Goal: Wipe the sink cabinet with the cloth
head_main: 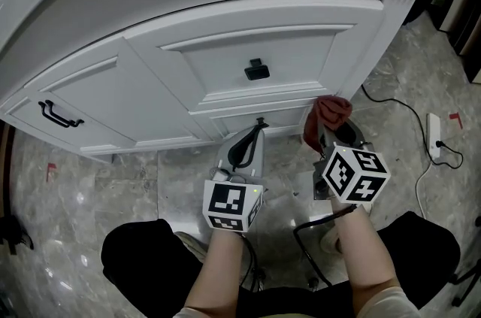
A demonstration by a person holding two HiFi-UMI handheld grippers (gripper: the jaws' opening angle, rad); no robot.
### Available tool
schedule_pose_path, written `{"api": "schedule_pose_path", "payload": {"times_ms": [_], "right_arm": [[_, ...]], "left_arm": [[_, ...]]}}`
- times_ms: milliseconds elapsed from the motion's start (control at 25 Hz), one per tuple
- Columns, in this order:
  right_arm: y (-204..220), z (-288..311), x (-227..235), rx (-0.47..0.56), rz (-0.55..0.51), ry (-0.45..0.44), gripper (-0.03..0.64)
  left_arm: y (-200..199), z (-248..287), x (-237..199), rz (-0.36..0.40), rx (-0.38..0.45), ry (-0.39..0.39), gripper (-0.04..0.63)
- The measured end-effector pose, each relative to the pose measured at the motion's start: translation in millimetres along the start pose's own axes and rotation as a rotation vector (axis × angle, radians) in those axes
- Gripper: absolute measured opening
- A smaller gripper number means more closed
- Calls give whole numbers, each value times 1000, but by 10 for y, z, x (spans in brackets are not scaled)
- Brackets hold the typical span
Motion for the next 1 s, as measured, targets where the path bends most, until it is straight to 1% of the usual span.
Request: {"api": "schedule_pose_path", "payload": {"times_ms": [80,160,240,440,560,680,760,1000], "right_arm": [[24,-25,-38,10,-7,11,77],[100,-9,-168,3,-16,-16,77],[219,43,-383,-17,-31,-73,77],[633,235,-1077,-99,-88,-248,77],[872,374,-1430,-147,-116,-318,77],[1042,516,-1684,-179,-118,-354,77],[1126,617,-1817,-190,-121,-373,77],[1257,849,-1986,-213,-103,-373,77]], "left_arm": [[42,-17,-10,1,-9,-1,0],[86,-60,-65,0,-20,-14,0],[131,-131,-174,-5,-30,-42,0],[238,-394,-560,-31,-46,-144,0],[271,-584,-770,-45,-53,-201,0],[304,-749,-942,-53,-55,-241,0],[342,-833,-1027,-50,-62,-253,0],[416,-938,-1183,-45,-78,-256,0]]}}
Point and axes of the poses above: the fingertips, and each gripper's own axes: z forward along the fingers, x to its right, y out of its underside, the point moved 6 cm from there along -z, backward along the fingers
